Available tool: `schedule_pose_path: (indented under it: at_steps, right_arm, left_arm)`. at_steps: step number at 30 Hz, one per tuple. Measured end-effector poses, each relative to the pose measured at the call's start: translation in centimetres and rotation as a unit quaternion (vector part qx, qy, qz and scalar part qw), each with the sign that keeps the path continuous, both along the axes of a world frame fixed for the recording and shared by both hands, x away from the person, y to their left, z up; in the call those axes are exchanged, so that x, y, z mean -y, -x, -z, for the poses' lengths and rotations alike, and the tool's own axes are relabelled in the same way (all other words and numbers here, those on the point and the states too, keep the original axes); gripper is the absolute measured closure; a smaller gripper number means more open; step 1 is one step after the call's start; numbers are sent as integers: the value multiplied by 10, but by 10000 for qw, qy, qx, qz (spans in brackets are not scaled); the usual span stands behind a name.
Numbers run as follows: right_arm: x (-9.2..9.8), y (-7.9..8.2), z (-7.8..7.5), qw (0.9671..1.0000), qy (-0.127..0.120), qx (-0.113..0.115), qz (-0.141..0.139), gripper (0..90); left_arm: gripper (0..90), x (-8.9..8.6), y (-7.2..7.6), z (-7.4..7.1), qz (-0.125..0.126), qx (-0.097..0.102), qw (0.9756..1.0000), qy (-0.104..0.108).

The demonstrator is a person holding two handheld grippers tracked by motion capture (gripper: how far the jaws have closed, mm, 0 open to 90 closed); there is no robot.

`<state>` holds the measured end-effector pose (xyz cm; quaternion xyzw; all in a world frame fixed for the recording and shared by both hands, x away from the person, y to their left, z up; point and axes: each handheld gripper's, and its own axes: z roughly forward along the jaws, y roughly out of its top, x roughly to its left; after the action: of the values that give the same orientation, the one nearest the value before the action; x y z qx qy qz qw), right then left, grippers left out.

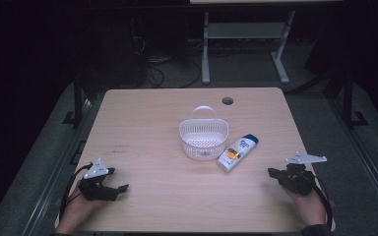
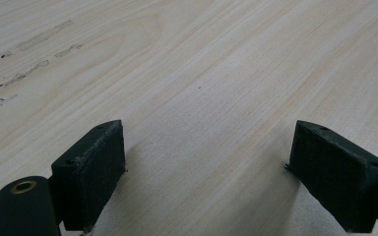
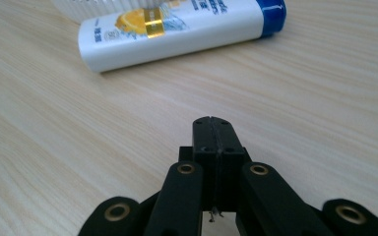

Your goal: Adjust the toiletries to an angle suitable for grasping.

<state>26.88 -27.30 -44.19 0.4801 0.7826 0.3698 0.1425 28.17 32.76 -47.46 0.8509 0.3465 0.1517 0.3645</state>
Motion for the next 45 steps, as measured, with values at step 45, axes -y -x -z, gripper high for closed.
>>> schedule_pose_path:
  at_steps: [45]
  right_arm:
    - [-78,-94,-12,9979,-365,263,-469,897]
  left_arm:
    - [130,1,0,0,-7,-17,10000,-9]
